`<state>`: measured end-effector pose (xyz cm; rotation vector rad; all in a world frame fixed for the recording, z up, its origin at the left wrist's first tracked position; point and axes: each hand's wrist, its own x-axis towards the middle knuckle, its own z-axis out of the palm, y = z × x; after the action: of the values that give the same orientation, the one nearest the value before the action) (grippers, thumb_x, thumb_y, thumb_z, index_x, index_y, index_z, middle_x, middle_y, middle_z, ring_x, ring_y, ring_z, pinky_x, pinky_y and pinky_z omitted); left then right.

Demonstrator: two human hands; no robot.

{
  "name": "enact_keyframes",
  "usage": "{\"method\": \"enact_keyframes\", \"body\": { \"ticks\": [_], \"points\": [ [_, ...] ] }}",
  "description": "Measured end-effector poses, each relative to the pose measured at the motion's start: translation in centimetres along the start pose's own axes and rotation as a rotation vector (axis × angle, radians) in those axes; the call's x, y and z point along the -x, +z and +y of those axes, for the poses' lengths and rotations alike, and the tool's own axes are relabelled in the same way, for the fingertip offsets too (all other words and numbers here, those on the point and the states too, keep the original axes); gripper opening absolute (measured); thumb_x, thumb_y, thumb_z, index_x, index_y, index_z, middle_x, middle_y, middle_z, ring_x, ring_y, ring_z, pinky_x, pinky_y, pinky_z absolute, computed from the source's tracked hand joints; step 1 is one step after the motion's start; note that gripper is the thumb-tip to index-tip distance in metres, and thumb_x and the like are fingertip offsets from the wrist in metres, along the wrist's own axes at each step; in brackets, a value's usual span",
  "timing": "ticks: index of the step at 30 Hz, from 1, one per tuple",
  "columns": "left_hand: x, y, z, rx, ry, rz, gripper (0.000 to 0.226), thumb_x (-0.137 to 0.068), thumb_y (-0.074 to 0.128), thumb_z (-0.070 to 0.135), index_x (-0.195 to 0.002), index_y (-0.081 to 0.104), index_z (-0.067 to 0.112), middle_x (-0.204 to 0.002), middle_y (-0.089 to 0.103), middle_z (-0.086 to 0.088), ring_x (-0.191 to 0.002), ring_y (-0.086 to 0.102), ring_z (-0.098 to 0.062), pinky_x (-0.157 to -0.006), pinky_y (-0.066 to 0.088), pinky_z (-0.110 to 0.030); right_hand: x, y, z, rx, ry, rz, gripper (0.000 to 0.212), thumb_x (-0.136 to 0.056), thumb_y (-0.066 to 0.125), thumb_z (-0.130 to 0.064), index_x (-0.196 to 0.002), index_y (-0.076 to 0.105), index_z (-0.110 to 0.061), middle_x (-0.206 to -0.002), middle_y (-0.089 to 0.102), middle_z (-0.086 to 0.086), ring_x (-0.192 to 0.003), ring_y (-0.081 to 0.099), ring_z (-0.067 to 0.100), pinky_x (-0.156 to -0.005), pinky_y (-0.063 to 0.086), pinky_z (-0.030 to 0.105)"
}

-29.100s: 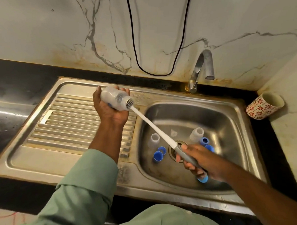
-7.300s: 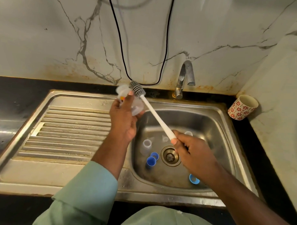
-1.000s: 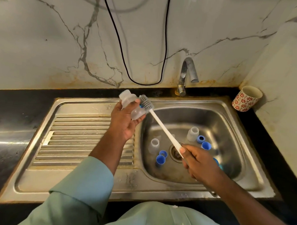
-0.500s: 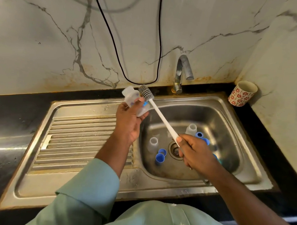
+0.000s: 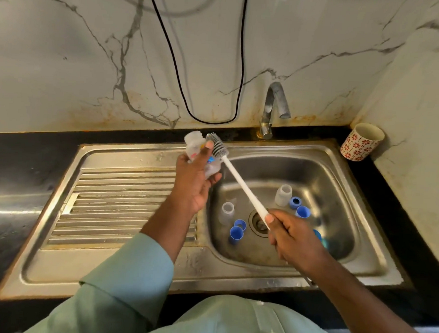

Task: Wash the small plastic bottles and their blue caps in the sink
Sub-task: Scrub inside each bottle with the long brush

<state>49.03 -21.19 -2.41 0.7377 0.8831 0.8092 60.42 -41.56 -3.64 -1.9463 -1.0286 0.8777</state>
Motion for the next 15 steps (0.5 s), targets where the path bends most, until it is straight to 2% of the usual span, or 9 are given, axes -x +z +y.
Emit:
{"method": "enact_keyframes", "body": {
  "ticks": [3,5,7,11,13,15],
  "points": [
    [0.4,0.8,-0.6,0.116,0.030,0.028,0.070,-0.079,0.080,0.027,-0.137,0.047,0.005,-0.117,0.064,-0.014,-0.097,0.066,-0.026,-0.069,0.057,-0.036,-0.8,-0.2,-0.7,0.122,-0.050,0.038,0.027,-0.100,0.041,-0.037,-0.090,0.060,-0.022,-0.066,0.059,0.009,-0.052,0.046,0.013,-0.053,0.048,0.040],
    [-0.2,0.4,0.4,0.232,0.083,0.094,0.060,-0.084,0.077,0.023,-0.134,0.050,0.005,-0.116,0.066,-0.014,-0.097,0.069,-0.026,-0.068,0.058,-0.036,-0.2,-0.6,-0.3,0.235,-0.096,0.016,0.028,-0.100,0.041,-0.037,-0.088,0.059,-0.019,-0.064,0.056,0.004,-0.052,0.046,0.011,-0.056,0.049,0.041],
    [-0.5,-0.1,1.0,0.230,0.105,0.107,0.052,-0.086,0.075,0.022,-0.131,0.053,0.007,-0.112,0.067,-0.011,-0.094,0.069,-0.024,-0.065,0.058,-0.033,0.7,-0.7,0.3,0.274,-0.104,-0.011,0.027,-0.100,0.041,-0.035,-0.087,0.059,-0.020,-0.064,0.054,0.000,-0.053,0.047,0.011,-0.058,0.049,0.040],
    [0.5,1.0,-0.5,0.081,0.010,0.017,0.037,-0.086,0.074,0.028,-0.119,0.062,0.016,-0.117,0.069,-0.009,-0.108,0.067,-0.029,-0.090,0.056,-0.047,-0.8,-0.1,-0.6,0.134,-0.104,0.074,0.026,-0.101,0.041,-0.035,-0.090,0.059,-0.020,-0.065,0.057,0.007,-0.052,0.046,0.013,-0.054,0.048,0.041],
    [0.4,0.8,0.0,0.137,0.010,0.029,0.031,-0.088,0.072,0.026,-0.116,0.062,0.017,-0.116,0.069,-0.009,-0.109,0.067,-0.029,-0.091,0.056,-0.046,-1.2,-0.1,-0.8,0.153,-0.107,0.065,0.027,-0.101,0.040,-0.037,-0.092,0.059,-0.019,-0.067,0.058,0.008,-0.053,0.047,0.012,-0.054,0.049,0.041],
    [-0.2,0.1,0.9,0.237,0.011,0.037,0.029,-0.091,0.069,0.021,-0.118,0.061,0.015,-0.113,0.068,-0.010,-0.108,0.066,-0.029,-0.086,0.057,-0.042,-0.6,-0.2,0.0,0.233,-0.109,0.028,0.027,-0.101,0.040,-0.036,-0.091,0.060,-0.020,-0.065,0.055,0.000,-0.052,0.047,0.008,-0.056,0.049,0.037]
  ]
}}
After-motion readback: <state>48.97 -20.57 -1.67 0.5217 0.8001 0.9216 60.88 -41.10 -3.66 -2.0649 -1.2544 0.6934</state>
